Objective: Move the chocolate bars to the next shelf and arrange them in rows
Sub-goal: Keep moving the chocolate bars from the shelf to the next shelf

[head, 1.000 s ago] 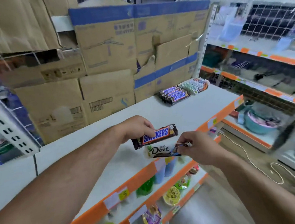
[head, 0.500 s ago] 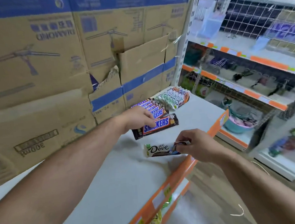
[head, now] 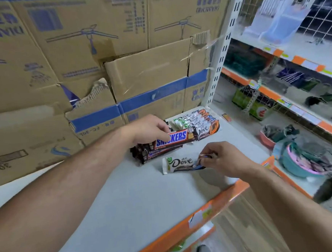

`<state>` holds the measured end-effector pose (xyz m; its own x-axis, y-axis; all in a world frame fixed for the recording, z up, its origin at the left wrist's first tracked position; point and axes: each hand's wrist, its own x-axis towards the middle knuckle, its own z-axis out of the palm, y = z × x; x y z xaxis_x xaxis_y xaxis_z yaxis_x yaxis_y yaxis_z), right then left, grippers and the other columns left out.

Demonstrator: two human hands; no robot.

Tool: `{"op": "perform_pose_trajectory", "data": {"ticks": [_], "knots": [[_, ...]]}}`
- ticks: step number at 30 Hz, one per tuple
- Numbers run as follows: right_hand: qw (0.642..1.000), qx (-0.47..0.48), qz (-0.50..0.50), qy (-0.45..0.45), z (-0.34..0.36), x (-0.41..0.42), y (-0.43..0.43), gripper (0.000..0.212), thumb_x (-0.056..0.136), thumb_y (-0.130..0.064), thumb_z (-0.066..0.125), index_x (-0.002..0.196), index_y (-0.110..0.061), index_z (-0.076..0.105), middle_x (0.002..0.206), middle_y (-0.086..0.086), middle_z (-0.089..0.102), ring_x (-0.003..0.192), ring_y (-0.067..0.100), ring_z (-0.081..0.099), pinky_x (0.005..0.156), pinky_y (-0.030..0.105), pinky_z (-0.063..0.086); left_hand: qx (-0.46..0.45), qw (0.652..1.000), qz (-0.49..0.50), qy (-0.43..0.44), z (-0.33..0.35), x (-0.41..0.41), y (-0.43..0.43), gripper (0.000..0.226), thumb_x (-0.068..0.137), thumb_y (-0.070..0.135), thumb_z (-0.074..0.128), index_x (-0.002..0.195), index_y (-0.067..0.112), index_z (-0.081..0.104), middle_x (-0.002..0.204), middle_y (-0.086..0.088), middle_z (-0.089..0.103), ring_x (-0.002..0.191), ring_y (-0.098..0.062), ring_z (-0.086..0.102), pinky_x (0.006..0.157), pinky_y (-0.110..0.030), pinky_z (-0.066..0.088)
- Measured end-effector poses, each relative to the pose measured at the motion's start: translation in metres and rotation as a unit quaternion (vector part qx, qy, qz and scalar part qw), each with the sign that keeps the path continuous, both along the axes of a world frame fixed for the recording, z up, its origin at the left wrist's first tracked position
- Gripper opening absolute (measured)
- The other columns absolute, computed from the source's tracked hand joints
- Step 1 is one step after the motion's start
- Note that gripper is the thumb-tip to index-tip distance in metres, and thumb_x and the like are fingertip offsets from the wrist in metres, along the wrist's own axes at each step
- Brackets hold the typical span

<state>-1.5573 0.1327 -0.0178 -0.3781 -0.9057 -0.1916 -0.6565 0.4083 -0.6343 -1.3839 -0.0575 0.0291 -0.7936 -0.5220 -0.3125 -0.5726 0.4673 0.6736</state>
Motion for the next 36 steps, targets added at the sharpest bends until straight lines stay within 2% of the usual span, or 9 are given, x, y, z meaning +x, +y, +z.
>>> {"op": "perform_pose_trajectory", "data": {"ticks": [3, 8, 10, 12, 19, 25, 31, 33, 36], "knots": [[1.000, -0.028, 0.001, -0.002, -0.005, -0.046, -0.006, 0.010, 0.080, -0.019, 0.075, 0.078, -0.024, 0.068, 0.071, -0.010, 0.062, 0.065, 0.005, 0.052, 0.054, 0.016, 0.036, -0.005, 0.999, 0.020, -0.024, 0.002, -0.010, 0.009, 0.004, 0.082, 0.024, 0.071, 0.079, 0.026, 0.074, 0.081, 0.011, 0.072, 0.075, -0.010, 0.060, 0.069, -0.030, 0.044], [0.996, -0.075, -0.014, 0.035, -0.016, -0.100, -0.023, 0.010, 0.083, -0.024, 0.073, 0.084, -0.023, 0.063, 0.075, -0.010, 0.061, 0.071, 0.013, 0.054, 0.055, 0.022, 0.036, -0.020, 0.996, 0.046, -0.075, -0.010, -0.019, 0.033, 0.012, 0.083, 0.023, 0.071, 0.073, 0.029, 0.069, 0.064, 0.020, 0.062, 0.060, -0.002, 0.051, 0.062, -0.024, 0.039], [0.995, -0.087, -0.013, 0.039, -0.018, -0.108, -0.030, 0.012, 0.085, -0.023, 0.071, 0.087, -0.027, 0.060, 0.083, -0.007, 0.062, 0.078, 0.016, 0.057, 0.060, 0.026, 0.037, -0.023, 0.994, 0.072, -0.084, -0.014, -0.020, 0.045, 0.006, 0.084, 0.025, 0.071, 0.079, 0.029, 0.071, 0.067, 0.018, 0.062, 0.062, -0.002, 0.051, 0.059, -0.019, 0.039], [0.995, -0.091, -0.009, 0.047, -0.020, -0.114, -0.034, 0.010, 0.085, -0.023, 0.070, 0.092, -0.026, 0.063, 0.087, -0.006, 0.061, 0.081, 0.017, 0.056, 0.065, 0.026, 0.036, -0.020, 0.991, 0.087, -0.096, -0.016, -0.021, 0.057, 0.002, 0.085, 0.027, 0.071, 0.084, 0.029, 0.071, 0.070, 0.018, 0.063, 0.064, 0.000, 0.052, 0.055, -0.014, 0.037], [0.986, -0.124, -0.004, 0.109, -0.030, -0.122, -0.039, 0.025, 0.084, -0.030, 0.068, 0.107, -0.022, 0.064, 0.095, -0.002, 0.048, 0.092, 0.026, 0.058, 0.065, 0.033, 0.041, -0.007, 0.980, 0.158, -0.118, -0.016, -0.023, 0.083, 0.010, 0.084, 0.026, 0.073, 0.095, 0.026, 0.072, 0.075, 0.019, 0.063, 0.071, -0.002, 0.055, 0.063, -0.018, 0.041], [0.980, -0.141, -0.037, 0.133, -0.040, -0.120, -0.038, 0.033, 0.082, -0.037, 0.068, 0.107, -0.019, 0.055, 0.111, 0.003, 0.048, 0.098, 0.029, 0.056, 0.065, 0.036, 0.047, 0.011, 0.972, 0.206, -0.114, -0.019, -0.020, 0.091, 0.010, 0.084, 0.024, 0.074, 0.085, 0.032, 0.068, 0.073, 0.020, 0.063, 0.069, 0.000, 0.056, 0.064, -0.019, 0.040], [0.967, -0.175, -0.069, 0.171, -0.040, -0.107, -0.033, 0.035, 0.081, -0.032, 0.068, 0.106, -0.012, 0.054, 0.114, 0.010, 0.047, 0.107, 0.032, 0.048, 0.070, 0.041, 0.051, 0.000, 0.970, 0.219, -0.110, -0.018, -0.013, 0.096, 0.011, 0.087, 0.022, 0.070, 0.098, 0.024, 0.071, 0.078, 0.017, 0.063, 0.072, -0.002, 0.057, 0.062, -0.018, 0.040], [0.962, -0.206, -0.037, 0.176, -0.039, -0.096, -0.027, 0.024, 0.081, -0.031, 0.066, 0.096, -0.015, 0.056, 0.104, 0.006, 0.051, 0.097, 0.029, 0.051, 0.069, 0.038, 0.050, -0.008, 0.970, 0.218, -0.108, -0.018, -0.010, 0.095, 0.015, 0.088, 0.022, 0.069, 0.103, 0.023, 0.071, 0.082, 0.015, 0.064, 0.075, -0.002, 0.058, 0.063, -0.018, 0.042], [0.952, -0.185, 0.143, 0.196, -0.045, -0.068, -0.014, 0.020, 0.084, -0.038, 0.056, 0.084, -0.019, 0.061, 0.089, 0.000, 0.056, 0.083, 0.023, 0.051, 0.068, 0.037, 0.047, -0.024, 0.972, 0.208, -0.109, -0.019, -0.006, 0.088, 0.018, 0.087, 0.022, 0.069, 0.105, 0.025, 0.070, 0.088, 0.012, 0.066, 0.080, -0.007, 0.061, 0.064, -0.020, 0.044]]}}
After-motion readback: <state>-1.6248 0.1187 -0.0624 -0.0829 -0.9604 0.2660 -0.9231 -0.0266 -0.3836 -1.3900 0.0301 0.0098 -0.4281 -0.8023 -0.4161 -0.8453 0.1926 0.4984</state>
